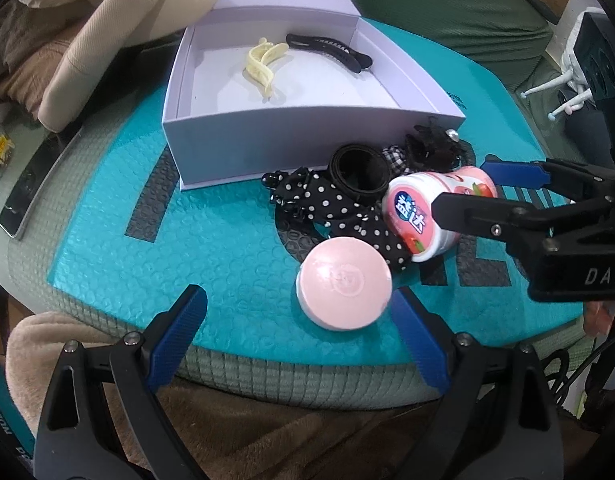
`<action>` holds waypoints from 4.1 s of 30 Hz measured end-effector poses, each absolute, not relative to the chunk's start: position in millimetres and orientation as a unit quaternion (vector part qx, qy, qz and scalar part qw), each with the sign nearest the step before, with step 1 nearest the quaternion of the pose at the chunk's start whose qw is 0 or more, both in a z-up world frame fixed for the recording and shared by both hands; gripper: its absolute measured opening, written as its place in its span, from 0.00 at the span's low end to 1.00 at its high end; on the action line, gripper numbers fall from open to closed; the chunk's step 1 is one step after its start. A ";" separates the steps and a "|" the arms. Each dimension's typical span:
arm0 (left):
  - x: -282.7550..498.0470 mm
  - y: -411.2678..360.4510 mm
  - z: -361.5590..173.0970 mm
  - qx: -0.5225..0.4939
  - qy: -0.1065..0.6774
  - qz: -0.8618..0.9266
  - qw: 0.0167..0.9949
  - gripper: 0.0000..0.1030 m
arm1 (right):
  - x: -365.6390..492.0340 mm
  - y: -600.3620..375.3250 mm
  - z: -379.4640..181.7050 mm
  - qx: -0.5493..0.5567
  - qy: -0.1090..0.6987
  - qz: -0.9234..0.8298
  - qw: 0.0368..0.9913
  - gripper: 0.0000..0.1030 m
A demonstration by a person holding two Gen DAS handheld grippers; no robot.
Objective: Organize objects
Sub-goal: 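Grasp the pink drink can with the right gripper while the left gripper approaches the pink compact, then grasp the pink round compact with the left gripper while the right gripper lifts the can, then carry the compact and the can into the lavender box with both grippers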
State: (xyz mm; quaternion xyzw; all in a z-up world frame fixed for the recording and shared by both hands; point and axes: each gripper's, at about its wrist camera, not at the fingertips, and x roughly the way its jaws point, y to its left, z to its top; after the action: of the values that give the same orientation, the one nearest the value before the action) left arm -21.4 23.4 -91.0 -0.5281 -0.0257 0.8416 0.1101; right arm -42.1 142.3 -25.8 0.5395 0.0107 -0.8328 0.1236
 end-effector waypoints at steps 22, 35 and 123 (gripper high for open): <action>-26.5 32.4 -100.7 -0.522 -0.012 0.842 0.135 0.90 | -55.9 142.1 -56.0 0.569 -0.005 -0.814 0.119 0.86; -23.3 25.4 -98.1 -0.504 -0.004 0.855 0.125 0.68 | -54.6 142.6 -57.1 0.568 -0.010 -0.815 0.117 0.85; -87.2 9.0 -28.1 -0.487 -0.003 0.866 0.117 0.49 | -87.4 137.5 32.4 0.459 0.055 -0.856 0.232 0.83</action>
State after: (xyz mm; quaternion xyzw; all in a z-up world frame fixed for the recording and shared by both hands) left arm -87.2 9.0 -28.1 -0.4868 -0.0028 0.8656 0.1175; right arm -87.5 137.5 32.4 0.4586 0.0549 -0.8560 0.2322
